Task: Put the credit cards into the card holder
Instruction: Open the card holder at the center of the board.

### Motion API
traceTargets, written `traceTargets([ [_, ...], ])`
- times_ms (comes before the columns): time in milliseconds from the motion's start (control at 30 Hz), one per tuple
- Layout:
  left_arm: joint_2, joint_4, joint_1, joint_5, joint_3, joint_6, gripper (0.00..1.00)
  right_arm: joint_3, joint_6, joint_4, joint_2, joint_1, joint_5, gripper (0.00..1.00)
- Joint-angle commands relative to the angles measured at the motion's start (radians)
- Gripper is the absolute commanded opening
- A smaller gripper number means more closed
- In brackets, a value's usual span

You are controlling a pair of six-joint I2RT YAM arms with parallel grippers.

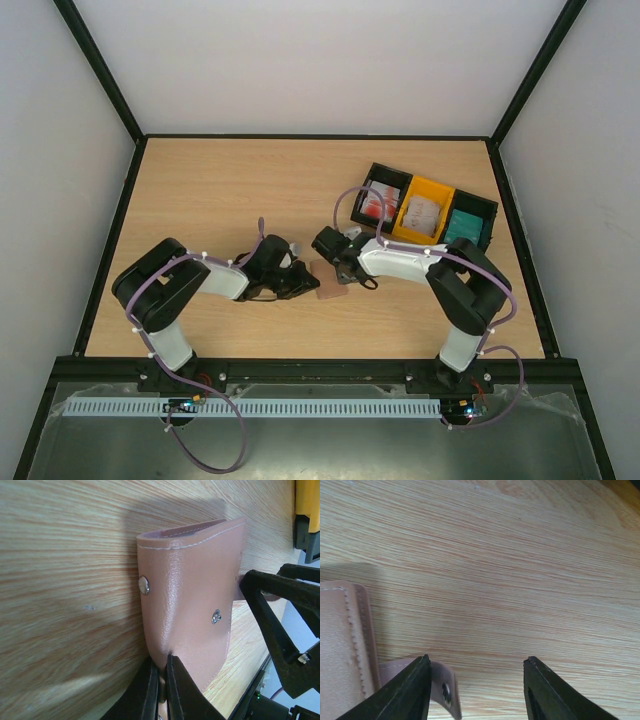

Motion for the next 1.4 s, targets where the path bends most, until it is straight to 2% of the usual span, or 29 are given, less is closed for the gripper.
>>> traceTargets([
  [0, 0.037, -0.114, 0.008, -0.044, -0.014, 0.012, 0.06, 0.006, 0.008, -0.034, 0.009, -0.002, 0.041, 0.47],
  [167, 0.031, -0.115, 0.008, -0.042, -0.014, 0.011, 0.07, -0.042, -0.003, 0.055, -0.022, -0.01, -0.14, 0.33],
  [433, 0.001, -0.127, 0.008, -0.061, -0.011, 0.034, 0.17, -0.077, 0.049, 0.128, -0.063, -0.014, -0.152, 0.23],
  [700, -0.034, -0.168, 0.008, -0.093, 0.0, 0.05, 0.25, -0.084, 0.042, 0.185, -0.059, -0.025, -0.143, 0.2],
  [833, -0.058, -0.235, 0.007, -0.106, 0.03, 0.078, 0.33, -0.075, 0.027, 0.183, -0.055, -0.024, -0.156, 0.03],
  [967, -0.113, -0.31, 0.005, -0.146, 0.055, 0.103, 0.39, -0.056, 0.027, 0.142, -0.088, -0.025, -0.151, 0.02],
  [1100, -0.17, -0.414, 0.008, -0.201, 0.098, 0.138, 0.5, -0.014, 0.037, 0.07, -0.145, -0.025, -0.169, 0.02],
  [1167, -0.198, -0.48, 0.015, -0.23, 0.135, 0.166, 0.57, -0.006, 0.042, 0.062, -0.176, -0.026, -0.21, 0.02],
  [1367, -0.275, -0.54, 0.057, -0.25, 0.163, 0.179, 0.67, -0.003, 0.046, 0.127, -0.235, -0.03, -0.389, 0.02],
])
